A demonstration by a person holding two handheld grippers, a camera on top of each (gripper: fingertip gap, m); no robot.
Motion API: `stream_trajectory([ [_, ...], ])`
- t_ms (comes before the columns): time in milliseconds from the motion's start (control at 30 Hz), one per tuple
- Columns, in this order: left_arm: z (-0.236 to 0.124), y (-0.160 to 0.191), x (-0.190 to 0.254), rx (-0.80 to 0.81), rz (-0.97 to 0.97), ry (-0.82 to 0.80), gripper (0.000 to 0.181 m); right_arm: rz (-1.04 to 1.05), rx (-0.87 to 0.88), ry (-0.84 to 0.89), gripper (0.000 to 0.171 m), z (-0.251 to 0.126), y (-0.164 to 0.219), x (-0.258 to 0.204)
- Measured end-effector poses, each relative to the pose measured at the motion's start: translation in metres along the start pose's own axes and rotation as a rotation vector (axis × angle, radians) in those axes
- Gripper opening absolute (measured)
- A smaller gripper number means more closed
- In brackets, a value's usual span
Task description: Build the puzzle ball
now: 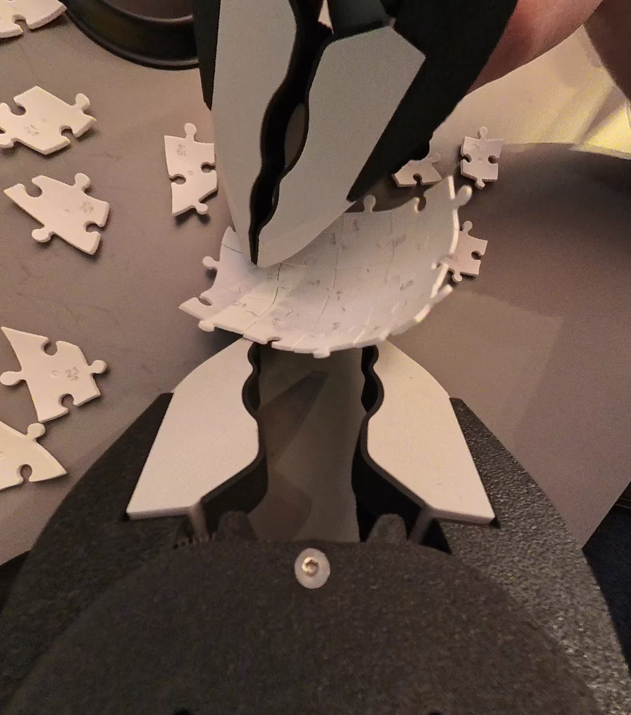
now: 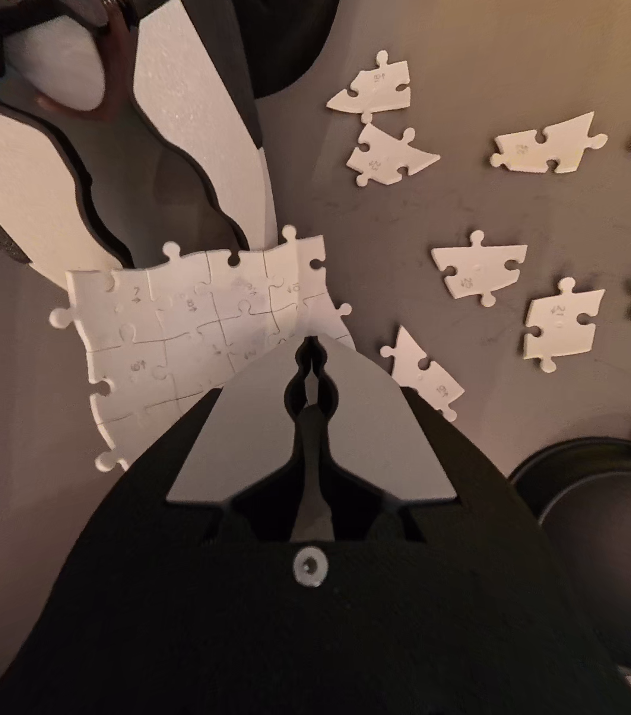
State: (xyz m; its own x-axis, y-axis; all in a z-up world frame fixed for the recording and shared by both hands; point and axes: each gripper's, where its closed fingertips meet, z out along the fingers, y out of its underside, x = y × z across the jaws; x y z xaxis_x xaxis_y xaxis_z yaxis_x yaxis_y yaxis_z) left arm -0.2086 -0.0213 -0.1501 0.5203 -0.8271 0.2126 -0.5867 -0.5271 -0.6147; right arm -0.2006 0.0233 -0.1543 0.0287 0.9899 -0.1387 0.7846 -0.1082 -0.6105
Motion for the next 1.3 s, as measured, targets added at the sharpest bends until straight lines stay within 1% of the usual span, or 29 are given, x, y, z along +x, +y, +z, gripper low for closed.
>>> stream_trajectory([
  [267, 0.0002, -0.0002, 0.0001, -0.008, 0.003, 0.0, 0.05, 0.171, 0.039, -0.097, 0.002, -0.002, -0.0018, 0.0002],
  [400, 0.0001, -0.0002, 0.0001, -0.011, 0.003, 0.0, 0.05, 0.169, 0.064, -0.069, 0.002, -0.0064, -0.0031, 0.0048],
  [600, -0.0005, 0.0003, 0.0001, -0.014, 0.002, -0.001, 0.051, 0.112, 0.038, -0.032, 0.001, -0.0021, -0.0003, 0.0047],
  [833, -0.0008, 0.0004, 0.0002, -0.014, -0.001, 0.002, 0.051, 0.194, 0.024, -0.046, 0.002, -0.0019, -0.0002, 0.0053],
  [1067, -0.0007, 0.0005, 0.0001, -0.016, 0.001, -0.001, 0.051, 0.175, -0.04, 0.024, 0.002, -0.0014, 0.0011, 0.0055],
  [1300, -0.0006, 0.0002, 0.0004, -0.014, -0.005, -0.004, 0.052, 0.227, 0.035, -0.043, 0.001, -0.0025, -0.0006, 0.005],
])
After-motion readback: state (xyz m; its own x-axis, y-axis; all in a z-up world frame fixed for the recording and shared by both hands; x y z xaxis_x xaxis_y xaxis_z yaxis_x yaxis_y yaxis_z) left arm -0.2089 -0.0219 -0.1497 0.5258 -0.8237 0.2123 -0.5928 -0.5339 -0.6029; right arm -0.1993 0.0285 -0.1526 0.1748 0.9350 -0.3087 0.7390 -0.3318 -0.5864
